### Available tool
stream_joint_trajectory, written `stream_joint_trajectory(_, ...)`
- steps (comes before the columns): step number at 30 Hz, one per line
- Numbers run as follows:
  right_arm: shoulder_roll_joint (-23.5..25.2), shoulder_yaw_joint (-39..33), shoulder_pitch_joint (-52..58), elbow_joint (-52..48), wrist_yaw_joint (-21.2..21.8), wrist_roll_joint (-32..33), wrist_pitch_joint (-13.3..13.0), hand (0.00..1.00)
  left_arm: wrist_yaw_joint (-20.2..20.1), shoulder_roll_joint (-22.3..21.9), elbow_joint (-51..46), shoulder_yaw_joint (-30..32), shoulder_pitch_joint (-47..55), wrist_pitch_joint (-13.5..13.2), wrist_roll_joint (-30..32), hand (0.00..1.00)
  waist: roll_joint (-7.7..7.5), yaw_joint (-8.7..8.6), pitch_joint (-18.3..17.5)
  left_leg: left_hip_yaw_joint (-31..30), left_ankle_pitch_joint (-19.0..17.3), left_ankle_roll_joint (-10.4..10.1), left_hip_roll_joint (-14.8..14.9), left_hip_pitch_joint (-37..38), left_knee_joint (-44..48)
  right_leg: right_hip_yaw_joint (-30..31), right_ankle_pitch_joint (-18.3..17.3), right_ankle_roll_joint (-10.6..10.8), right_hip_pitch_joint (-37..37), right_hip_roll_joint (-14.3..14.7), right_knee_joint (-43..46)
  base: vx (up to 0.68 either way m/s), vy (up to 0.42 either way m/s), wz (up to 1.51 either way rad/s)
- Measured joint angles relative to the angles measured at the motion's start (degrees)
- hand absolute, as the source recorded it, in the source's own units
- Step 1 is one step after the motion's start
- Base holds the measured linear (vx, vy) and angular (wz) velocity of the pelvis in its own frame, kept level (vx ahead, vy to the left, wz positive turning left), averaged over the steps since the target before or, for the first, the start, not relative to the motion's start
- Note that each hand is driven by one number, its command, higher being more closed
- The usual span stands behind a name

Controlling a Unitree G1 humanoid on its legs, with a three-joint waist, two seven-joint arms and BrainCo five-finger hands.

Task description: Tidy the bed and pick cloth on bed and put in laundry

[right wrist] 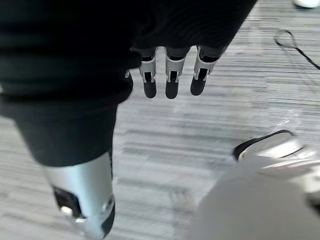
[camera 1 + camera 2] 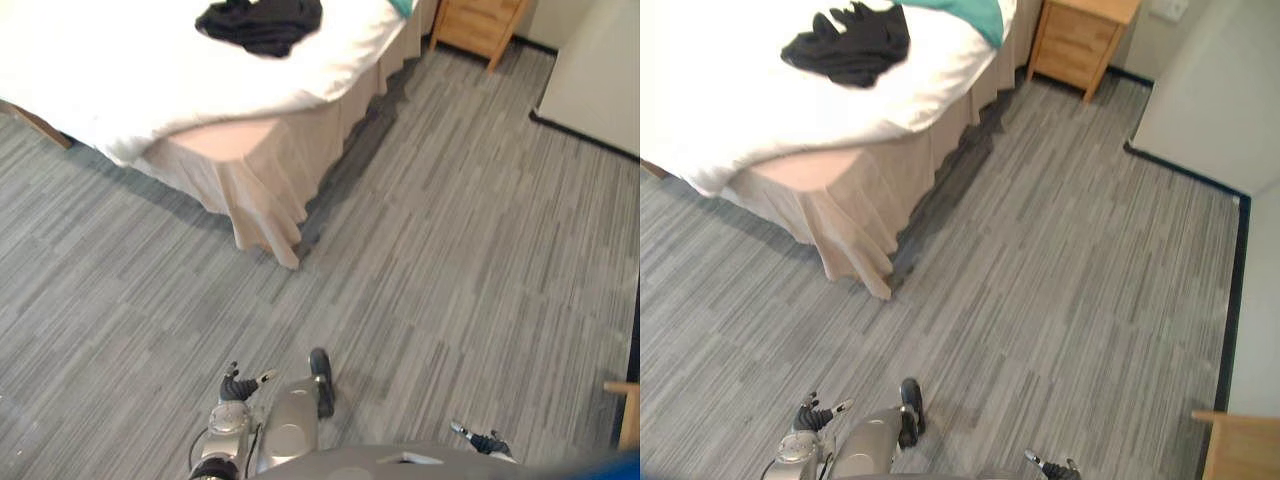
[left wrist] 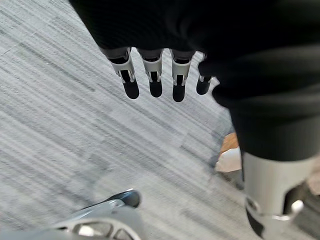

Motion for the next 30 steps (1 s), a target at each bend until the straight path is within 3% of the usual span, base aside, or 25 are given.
stream_joint_trajectory(1, 0.4, 0.2, 0.0, -0.1, -0.4, 0.0, 0.1, 0.00, 0.0, 0.3, 0.3, -1.0, 0.1, 0.4, 0.0, 0.00, -0.29, -1.16, -0.1, -1.8, -1.9, 0.0, -1.6, 2.7, -0.9, 1.2, 2.3, 1.2, -4.5, -0.4, 12.4, 0.13, 0.136, 0.59)
stream_joint_trajectory(2, -0.1, 1.7, -0.4, -0.6, -0.5, -0.1, 0.1, 0.00, 0.0, 0.3, 0.7, -1.0, 0.1, 0.6, -0.1, 0.00, -0.45, -1.31, -0.1, -2.5, -3.5, 0.3, -2.4, 5.4, -1.0, 1.0, -0.1, 0.9, -10.2, -0.9, 24.2, 0.07, 0.121, 0.61)
stream_joint_trajectory(3, -0.3, 2.3, -0.3, -1.1, -0.6, -0.1, 0.1, 0.00, 0.1, 0.1, 1.1, -1.0, 0.0, 0.6, -0.2, 0.00, -0.15, -1.49, 0.0, -3.3, -4.1, 0.3, -2.7, 7.1, -1.3, -0.2, -2.0, 0.4, -12.8, -1.6, 28.4, -0.02, 0.076, 0.58)
stream_joint_trajectory(5, -0.2, 2.2, 0.3, -2.7, -1.2, 0.2, -0.2, 0.00, 0.1, -0.7, 2.3, -1.0, -0.2, 0.7, -0.2, 0.00, 1.17, -2.91, -0.3, -6.8, -5.1, 0.4, -2.4, 12.1, -3.3, -4.6, -8.8, -2.8, -20.3, -3.2, 34.7, -0.08, 0.052, 0.88)
stream_joint_trajectory(7, -0.2, 2.2, 0.4, -3.1, -1.9, 0.1, -0.2, 0.00, 0.1, -1.5, 2.7, -2.0, -1.4, 0.7, -0.2, 0.00, 1.94, -3.92, 0.2, -11.0, -5.3, 0.2, -1.0, 16.9, -5.0, -6.4, -15.4, -6.3, -25.5, -2.9, 29.9, -0.08, 0.005, 1.15)
stream_joint_trajectory(8, -0.2, 2.2, 0.5, -3.1, -2.2, 0.1, -0.3, 0.00, 0.1, -2.5, 2.8, -2.1, -1.8, 0.7, -0.2, 0.00, 2.47, -4.19, 0.3, -12.9, -5.4, -0.1, 0.3, 18.6, -5.6, -6.8, -17.6, -7.1, -27.4, -1.7, 22.3, 0.14, -0.110, 1.25)
stream_joint_trajectory(9, -0.3, 2.2, 0.6, -3.2, -2.3, 0.1, -0.3, 0.00, 0.1, -3.7, 2.8, -2.1, -2.3, 0.7, -0.2, 0.00, 3.13, -4.37, 0.0, -15.1, -6.2, -1.3, 2.0, 19.1, -5.7, -6.6, -17.7, -7.4, -28.6, -0.5, 12.1, 0.26, -0.167, 1.15)
stream_joint_trajectory(11, -0.2, 2.4, 0.4, -3.5, -2.3, 0.2, -0.3, 0.00, 0.1, -4.7, 2.7, -2.0, -3.2, 0.6, -0.2, 0.00, 3.19, -4.34, -0.1, -17.4, -7.3, -2.7, 3.2, 19.0, -5.7, -5.4, -16.9, -7.2, -29.1, 0.3, 0.5, 0.39, -0.267, 1.09)
stream_joint_trajectory(12, -0.2, 3.2, 0.7, -3.4, -2.3, 0.1, -0.2, 0.00, 0.1, -5.9, 2.6, -1.6, -4.2, 0.3, -0.2, 0.00, 2.64, -4.17, -0.1, -20.7, -9.5, -5.1, 4.1, 19.1, -5.7, -0.8, -12.6, -7.8, -29.8, 0.6, -14.1, 0.49, -0.392, 1.15)
stream_joint_trajectory(13, -0.4, 3.6, 0.7, -3.4, -2.3, 0.1, -0.2, 0.00, 0.0, -6.4, 2.7, -1.1, -4.2, 0.3, -0.2, 0.00, 2.31, -4.21, -0.1, -21.6, -10.4, -6.0, 4.6, 19.4, -5.4, 0.0, -8.2, -6.9, -29.7, 0.6, -14.8, 0.47, -0.421, 1.04)
stream_joint_trajectory(14, -1.2, 3.7, 0.5, -3.5, -2.2, 0.1, -0.2, 0.00, 0.0, -7.2, 2.9, -0.3, -4.3, 0.3, -0.2, 0.00, 3.32, -4.26, 0.1, -22.2, -11.0, -6.7, 5.5, 19.8, -5.1, -0.5, -7.8, -7.8, -29.5, 1.7, -13.8, 0.43, -0.365, 0.45)
stream_joint_trajectory(15, -2.1, 3.8, -0.5, -3.5, -2.1, -0.3, -0.2, 0.00, -0.1, -9.1, 2.6, 0.9, -4.2, -0.2, -0.2, 0.00, 5.41, -3.53, 0.2, -21.0, -10.1, -7.6, 7.3, 19.2, -2.9, -2.2, -12.3, -9.4, -30.3, 3.1, -9.6, 0.41, -0.341, 0.39)
stream_joint_trajectory(18, -2.6, 4.6, -0.9, -3.4, -2.0, -2.3, 0.2, 0.00, -0.3, -9.7, 2.6, 1.4, -3.8, -0.4, -0.2, 0.00, 6.03, -3.93, 0.2, -20.4, -8.1, -9.2, 9.7, 19.8, 2.5, -6.3, -17.9, -12.4, -27.7, 3.4, -3.5, 0.42, -0.338, 0.59)
stream_joint_trajectory(19, -3.2, 6.4, -0.9, -3.4, -2.0, -2.8, 0.5, 0.00, -0.4, -10.0, 2.1, 1.8, -3.5, -0.6, -0.2, 0.00, 6.21, -3.90, 0.2, -20.8, -7.7, -9.7, 11.1, 16.9, 10.6, -8.2, -20.2, -13.3, -25.2, 4.0, -3.1, 0.33, -0.287, 0.82)
stream_joint_trajectory(21, -3.9, 7.9, -0.9, -3.6, -2.0, -4.3, 0.8, 0.00, -0.5, -9.9, -0.2, 2.4, -3.7, -0.7, -0.3, 0.00, 5.89, -3.69, 1.2, -20.4, -3.6, -11.6, 13.9, 6.0, 33.1, -12.5, -21.9, -14.8, -19.8, 4.2, -5.4, 0.31, -0.260, 0.86)
stream_joint_trajectory(22, -4.0, 8.1, -0.5, -3.6, -2.2, -4.4, 1.0, 0.00, -0.5, -9.8, -1.4, 2.4, -3.6, -0.7, -0.8, 0.00, 5.98, -2.43, 1.2, -16.2, -3.6, -11.6, 16.0, 1.3, 41.8, -14.3, -21.9, -14.9, -16.5, 4.4, -8.1, 0.22, -0.172, 0.51)
stream_joint_trajectory(23, -4.1, 8.2, -0.4, -3.6, -2.2, -4.4, 1.0, 0.00, -0.4, -9.8, -2.1, 2.2, -3.6, -0.7, -1.6, 0.00, 5.79, -1.86, 1.4, -13.5, -3.8, -11.5, 16.8, -0.4, 43.7, -14.9, -21.9, -15.0, -15.0, 4.4, -9.6, 0.24, -0.141, 0.50)
stream_joint_trajectory(25, -4.0, 8.7, -0.1, -3.5, -2.2, -4.4, 1.1, 0.00, -0.3, -9.7, -2.9, 1.5, -3.8, -0.8, -1.9, 0.00, 5.37, -1.17, 1.2, -6.0, -4.5, -10.6, 17.8, -3.3, 42.7, -17.2, -21.6, -14.9, -9.8, 3.5, -14.4, 0.19, -0.055, 0.56)
stream_joint_trajectory(26, -4.2, 8.6, 0.0, -3.5, -2.2, -4.4, 1.2, 0.00, -0.3, -9.8, -2.9, 1.1, -3.8, -1.1, -2.1, 0.00, 5.34, -0.95, 1.2, -1.0, -5.6, -11.0, 17.2, -3.3, 35.6, -18.7, -21.2, -14.3, -6.7, 2.7, -16.8, 0.06, 0.037, 0.50)
stream_joint_trajectory(27, -4.3, 8.6, -0.2, -3.5, -2.2, -4.4, 1.3, 0.00, -0.4, -9.8, -2.8, 1.0, -3.9, -1.1, -2.6, 0.00, 5.33, -0.88, 1.2, 0.2, -6.0, -11.0, 16.3, -3.2, 31.7, -18.9, -21.1, -14.2, -5.7, 2.5, -17.2, -0.02, 0.091, 0.44)
stream_joint_trajectory(28, -4.6, 8.6, -0.6, -3.5, -2.0, -4.4, 1.3, 0.00, -0.3, -9.7, -2.4, 0.6, -3.9, -1.1, -3.4, 0.00, 5.51, -0.77, 1.1, 0.2, -5.6, -11.0, 13.1, -2.9, 21.2, -19.2, -21.0, -13.9, -5.0, 2.2, -17.7, -0.06, 0.134, 0.21)
stream_joint_trajectory(29, -5.0, 8.4, -1.6, -3.3, -1.8, -4.4, 1.3, 0.00, -0.4, -9.5, -2.0, -0.6, -3.7, -1.0, -4.2, 0.00, 6.19, -0.73, 0.8, 0.1, -0.6, -8.7, 10.4, -1.7, 9.3, -18.8, -21.0, -13.0, -5.0, 2.7, -17.7, 0.02, 0.136, 0.25)
stream_joint_trajectory(30, -4.6, 8.2, -2.4, -2.8, -1.7, -4.4, 1.4, 0.00, -0.4, -8.9, -1.6, -0.9, -3.7, -1.1, -4.3, 0.00, 6.12, -0.72, 0.6, 0.4, -0.7, -8.3, 9.4, 0.2, 6.6, -18.6, -21.1, -12.8, -4.7, 2.6, -17.8, 0.16, 0.155, 0.45)
